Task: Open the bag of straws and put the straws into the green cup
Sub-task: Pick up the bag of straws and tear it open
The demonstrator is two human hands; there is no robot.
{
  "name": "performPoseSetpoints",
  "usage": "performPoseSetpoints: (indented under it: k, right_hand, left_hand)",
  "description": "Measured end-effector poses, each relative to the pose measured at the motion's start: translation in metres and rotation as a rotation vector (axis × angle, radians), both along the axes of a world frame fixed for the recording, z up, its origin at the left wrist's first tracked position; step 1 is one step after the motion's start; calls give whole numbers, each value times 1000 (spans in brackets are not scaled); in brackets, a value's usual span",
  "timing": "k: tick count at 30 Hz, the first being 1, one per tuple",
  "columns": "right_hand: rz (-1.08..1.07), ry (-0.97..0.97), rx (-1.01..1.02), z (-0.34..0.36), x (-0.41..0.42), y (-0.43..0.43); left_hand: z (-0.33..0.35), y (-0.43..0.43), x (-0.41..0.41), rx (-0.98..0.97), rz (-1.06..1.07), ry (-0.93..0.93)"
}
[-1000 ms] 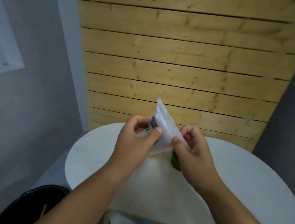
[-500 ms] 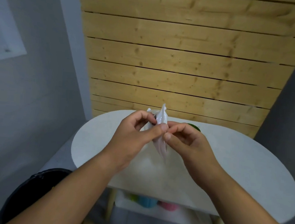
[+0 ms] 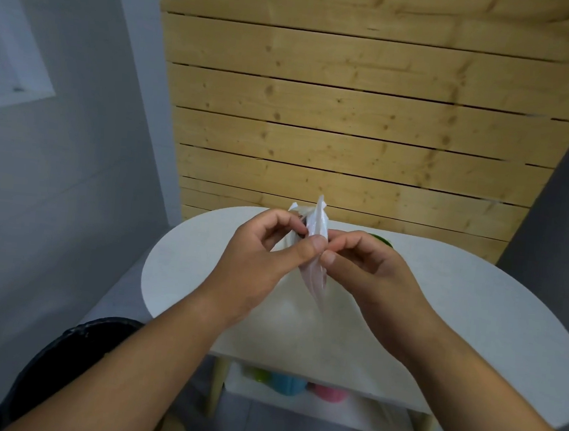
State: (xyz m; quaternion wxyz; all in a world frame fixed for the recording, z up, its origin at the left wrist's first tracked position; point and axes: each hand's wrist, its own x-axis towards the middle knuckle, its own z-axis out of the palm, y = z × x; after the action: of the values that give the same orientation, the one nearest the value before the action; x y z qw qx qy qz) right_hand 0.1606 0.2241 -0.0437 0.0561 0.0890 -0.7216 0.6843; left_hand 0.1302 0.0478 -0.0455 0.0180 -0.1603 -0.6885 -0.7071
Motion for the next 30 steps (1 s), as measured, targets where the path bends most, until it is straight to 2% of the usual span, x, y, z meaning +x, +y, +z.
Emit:
performPoseSetpoints:
  k: [3, 7, 10, 18, 24, 30]
  right_hand:
    - [-1, -20, -10, 1, 2, 0]
    - [-93, 50, 194, 4, 6, -9]
    - [-123, 64, 253, 4, 6, -13]
    - [-204, 65, 252, 2, 4, -17]
    - [-308, 31, 163, 5, -3, -7]
    - [-184, 98, 139, 4, 3, -15]
  left_hand:
    - [-1, 0, 1, -19, -11, 11]
    - [-2, 3, 2, -21, 0, 21]
    - [-4, 3, 1, -9, -2, 29]
    - [-2, 6, -1, -68, 31, 29]
    - [4, 3, 0, 94, 62, -53]
    - [4, 12, 2, -17, 73, 2]
